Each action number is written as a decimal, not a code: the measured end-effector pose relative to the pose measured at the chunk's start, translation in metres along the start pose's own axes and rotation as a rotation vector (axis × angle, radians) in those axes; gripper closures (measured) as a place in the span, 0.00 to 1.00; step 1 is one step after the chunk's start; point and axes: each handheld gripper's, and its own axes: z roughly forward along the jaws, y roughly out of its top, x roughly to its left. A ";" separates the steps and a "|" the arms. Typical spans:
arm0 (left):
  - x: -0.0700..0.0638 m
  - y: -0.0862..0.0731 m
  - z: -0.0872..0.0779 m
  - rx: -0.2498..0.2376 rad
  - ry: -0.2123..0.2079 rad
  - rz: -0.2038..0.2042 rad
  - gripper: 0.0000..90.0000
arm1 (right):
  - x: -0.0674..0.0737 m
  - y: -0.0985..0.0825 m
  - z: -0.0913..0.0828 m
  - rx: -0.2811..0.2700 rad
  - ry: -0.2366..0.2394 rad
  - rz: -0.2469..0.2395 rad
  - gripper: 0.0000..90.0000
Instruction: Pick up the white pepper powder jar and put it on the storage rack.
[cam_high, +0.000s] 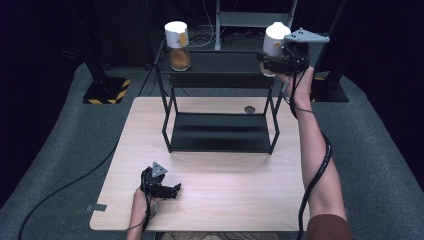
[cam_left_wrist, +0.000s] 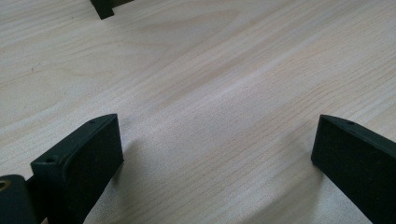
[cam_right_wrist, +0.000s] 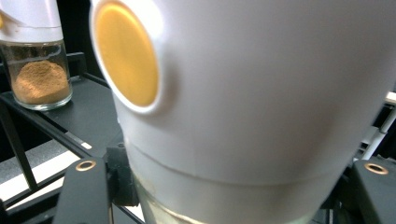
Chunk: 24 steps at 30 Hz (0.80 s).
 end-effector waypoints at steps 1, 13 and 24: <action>0.000 0.000 0.000 0.000 0.000 0.000 0.02 | -0.001 0.001 0.001 0.003 0.001 0.002 0.34; 0.000 0.000 0.000 0.000 -0.001 0.001 0.02 | -0.006 0.010 0.018 0.031 -0.007 0.024 0.34; 0.000 0.000 0.000 -0.001 -0.001 0.000 0.02 | -0.009 0.015 0.036 0.068 -0.010 0.044 0.34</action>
